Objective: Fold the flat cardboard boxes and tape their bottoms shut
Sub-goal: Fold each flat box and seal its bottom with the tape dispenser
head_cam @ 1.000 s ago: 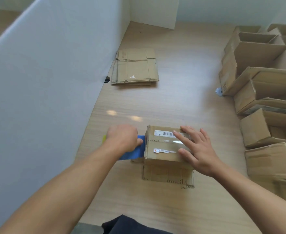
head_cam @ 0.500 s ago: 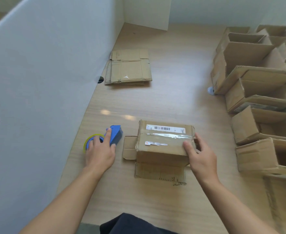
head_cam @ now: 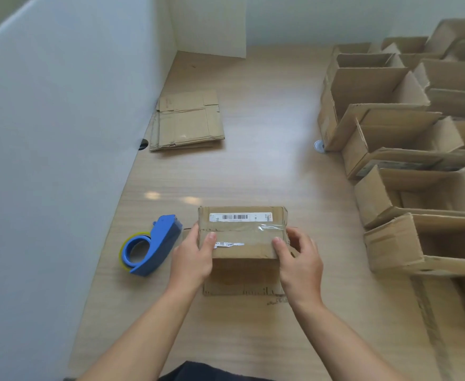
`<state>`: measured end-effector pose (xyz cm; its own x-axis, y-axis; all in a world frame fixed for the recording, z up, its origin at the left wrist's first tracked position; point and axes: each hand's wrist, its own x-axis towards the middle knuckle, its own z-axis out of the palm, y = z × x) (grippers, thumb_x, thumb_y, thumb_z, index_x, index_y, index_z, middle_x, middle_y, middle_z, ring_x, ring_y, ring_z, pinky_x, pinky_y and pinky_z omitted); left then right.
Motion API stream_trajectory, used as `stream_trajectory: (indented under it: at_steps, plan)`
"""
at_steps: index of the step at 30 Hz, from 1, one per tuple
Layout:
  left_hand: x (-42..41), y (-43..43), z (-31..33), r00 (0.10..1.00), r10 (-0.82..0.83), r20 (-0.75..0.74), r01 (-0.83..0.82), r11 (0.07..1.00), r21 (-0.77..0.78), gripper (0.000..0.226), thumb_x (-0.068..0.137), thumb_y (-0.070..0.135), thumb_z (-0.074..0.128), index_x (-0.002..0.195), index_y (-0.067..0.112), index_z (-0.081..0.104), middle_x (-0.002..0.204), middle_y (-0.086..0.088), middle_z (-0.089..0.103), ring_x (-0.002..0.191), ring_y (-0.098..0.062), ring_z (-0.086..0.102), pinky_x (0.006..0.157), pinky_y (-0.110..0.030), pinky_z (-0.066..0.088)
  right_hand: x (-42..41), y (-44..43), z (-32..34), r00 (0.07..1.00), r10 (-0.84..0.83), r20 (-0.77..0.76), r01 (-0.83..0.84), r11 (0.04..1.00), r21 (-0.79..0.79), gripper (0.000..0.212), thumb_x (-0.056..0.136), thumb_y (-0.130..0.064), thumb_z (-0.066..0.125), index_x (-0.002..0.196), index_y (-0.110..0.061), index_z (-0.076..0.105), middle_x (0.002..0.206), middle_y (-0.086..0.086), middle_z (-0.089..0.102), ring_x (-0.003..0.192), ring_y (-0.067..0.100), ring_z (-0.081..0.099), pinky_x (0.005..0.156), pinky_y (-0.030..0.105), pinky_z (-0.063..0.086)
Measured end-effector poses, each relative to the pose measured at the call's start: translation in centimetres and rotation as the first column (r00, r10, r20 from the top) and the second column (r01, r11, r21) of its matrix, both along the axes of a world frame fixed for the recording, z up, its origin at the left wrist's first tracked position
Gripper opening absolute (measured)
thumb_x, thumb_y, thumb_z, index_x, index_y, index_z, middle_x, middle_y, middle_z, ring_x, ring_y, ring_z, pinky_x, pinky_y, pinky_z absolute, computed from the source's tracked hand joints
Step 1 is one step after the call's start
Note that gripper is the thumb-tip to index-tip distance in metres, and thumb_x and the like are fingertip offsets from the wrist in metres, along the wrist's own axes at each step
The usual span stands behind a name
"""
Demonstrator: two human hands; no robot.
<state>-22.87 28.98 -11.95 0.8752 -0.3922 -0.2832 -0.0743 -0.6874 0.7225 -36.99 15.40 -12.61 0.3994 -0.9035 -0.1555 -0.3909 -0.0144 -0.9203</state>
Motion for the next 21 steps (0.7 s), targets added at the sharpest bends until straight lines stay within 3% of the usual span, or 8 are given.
stream_trajectory:
  at_steps: [2,4,8,16,18,21]
  plan:
    - [0.1,0.1,0.1,1.000,-0.022,0.020,0.022,1.000,-0.009,0.034,0.100,0.041,0.048,0.131,0.031,0.058,0.110,0.009,0.068,0.106,-0.017,0.057,0.081,-0.029,0.037,-0.3,0.3,-0.3,0.999,0.009,0.034,-0.010,1.000,0.018,0.023,0.092,-0.019,0.069,0.114,-0.024,0.068,0.110,-0.013,0.064,0.102,-0.007,0.058,0.084,0.008,0.044]
    - [0.3,0.1,0.0,0.999,-0.043,0.032,0.043,0.999,-0.006,0.032,0.099,0.041,0.049,0.129,0.032,0.059,0.107,0.011,0.069,0.106,-0.018,0.058,0.083,-0.030,0.040,-0.3,0.4,-0.5,0.999,0.008,0.041,-0.010,0.999,0.035,0.030,0.094,-0.019,0.067,0.124,-0.021,0.067,0.115,-0.020,0.062,0.103,-0.017,0.054,0.083,-0.002,0.036]
    - [0.9,0.0,0.1,0.998,-0.067,-0.002,0.067,0.998,-0.015,0.029,0.099,0.042,0.052,0.126,0.037,0.061,0.105,0.016,0.069,0.106,-0.014,0.060,0.087,-0.033,0.045,0.1,0.0,-1.1,0.999,0.039,0.034,-0.041,0.996,0.081,0.041,0.097,-0.018,0.063,0.137,-0.015,0.058,0.126,-0.022,0.053,0.116,-0.011,0.046,0.092,-0.005,0.026]
    - [1.0,-0.1,0.2,0.997,-0.075,0.009,0.075,0.997,0.010,0.030,0.098,0.040,0.054,0.125,0.033,0.063,0.108,0.013,0.070,0.107,-0.014,0.061,0.093,-0.037,0.049,1.1,-1.6,-1.0,0.971,0.227,-0.072,-0.223,0.973,0.055,0.051,0.101,-0.015,0.050,0.150,-0.016,0.041,0.153,-0.009,0.038,0.142,0.002,0.028,0.122,0.030,0.018]
    - [1.4,-0.1,0.4,0.997,-0.072,-0.007,0.072,0.997,0.006,0.029,0.098,0.040,0.054,0.123,0.032,0.065,0.106,0.013,0.070,0.104,-0.012,0.062,0.089,-0.034,0.048,1.2,-2.4,-0.5,0.975,0.217,-0.044,-0.214,0.974,0.074,0.046,0.100,-0.018,0.052,0.146,-0.015,0.048,0.147,-0.004,0.048,0.135,0.008,0.042,0.118,0.031,0.028]
    - [1.6,-0.5,0.8,0.997,-0.071,-0.031,0.071,0.997,-0.022,0.020,0.099,0.040,0.052,0.110,0.033,0.067,0.094,0.015,0.071,0.096,-0.007,0.063,0.078,-0.029,0.047,0.8,-3.9,0.6,0.984,0.171,-0.050,-0.169,0.985,0.045,0.032,0.098,-0.024,0.060,0.129,-0.017,0.063,0.119,-0.004,0.064,0.101,0.008,0.060,0.101,0.033,0.046]
